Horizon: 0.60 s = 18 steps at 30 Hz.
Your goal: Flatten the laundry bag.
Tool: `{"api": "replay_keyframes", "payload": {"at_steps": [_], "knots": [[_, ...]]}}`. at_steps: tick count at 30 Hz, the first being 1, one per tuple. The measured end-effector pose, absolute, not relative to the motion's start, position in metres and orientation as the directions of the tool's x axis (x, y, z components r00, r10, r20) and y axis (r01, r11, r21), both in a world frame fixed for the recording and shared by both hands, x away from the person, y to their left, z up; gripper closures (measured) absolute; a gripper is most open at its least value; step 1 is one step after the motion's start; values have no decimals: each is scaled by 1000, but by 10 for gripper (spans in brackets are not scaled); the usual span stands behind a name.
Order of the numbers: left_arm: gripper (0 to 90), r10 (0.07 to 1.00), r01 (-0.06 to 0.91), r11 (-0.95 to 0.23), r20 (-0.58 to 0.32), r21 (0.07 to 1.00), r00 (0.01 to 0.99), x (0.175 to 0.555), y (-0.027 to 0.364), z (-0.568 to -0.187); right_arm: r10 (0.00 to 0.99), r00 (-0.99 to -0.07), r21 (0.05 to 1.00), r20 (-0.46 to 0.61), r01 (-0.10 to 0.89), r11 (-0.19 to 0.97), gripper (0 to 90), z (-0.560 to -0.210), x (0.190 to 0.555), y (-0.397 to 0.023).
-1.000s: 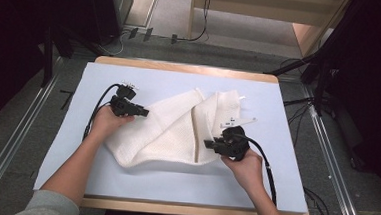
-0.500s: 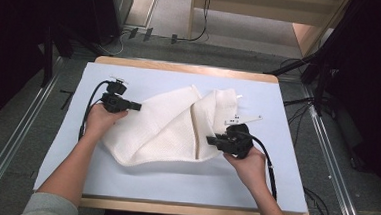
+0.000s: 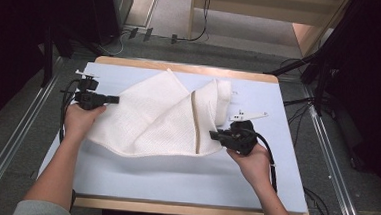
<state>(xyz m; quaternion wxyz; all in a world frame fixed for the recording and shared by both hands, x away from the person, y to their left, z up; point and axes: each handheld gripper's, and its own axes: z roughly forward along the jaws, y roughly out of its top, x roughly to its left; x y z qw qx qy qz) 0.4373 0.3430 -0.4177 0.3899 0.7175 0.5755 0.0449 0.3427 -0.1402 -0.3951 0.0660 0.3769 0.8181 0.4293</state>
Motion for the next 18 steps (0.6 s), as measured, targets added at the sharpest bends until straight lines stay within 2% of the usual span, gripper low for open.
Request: {"api": "replay_keyframes", "payload": {"at_steps": [5, 9, 18], "knots": [[893, 880, 792, 13, -384, 610, 281, 432, 359, -418, 660, -719, 749, 218, 557, 359, 833, -394, 335, -141], [891, 908, 789, 32, -348, 613, 233, 428, 373, -419, 639, -732, 741, 236, 561, 369, 836, -397, 322, -139], [879, 906, 785, 45, -356, 618, 228, 432, 375, -423, 607, -757, 713, 243, 564, 417, 835, -407, 297, -135]]}}
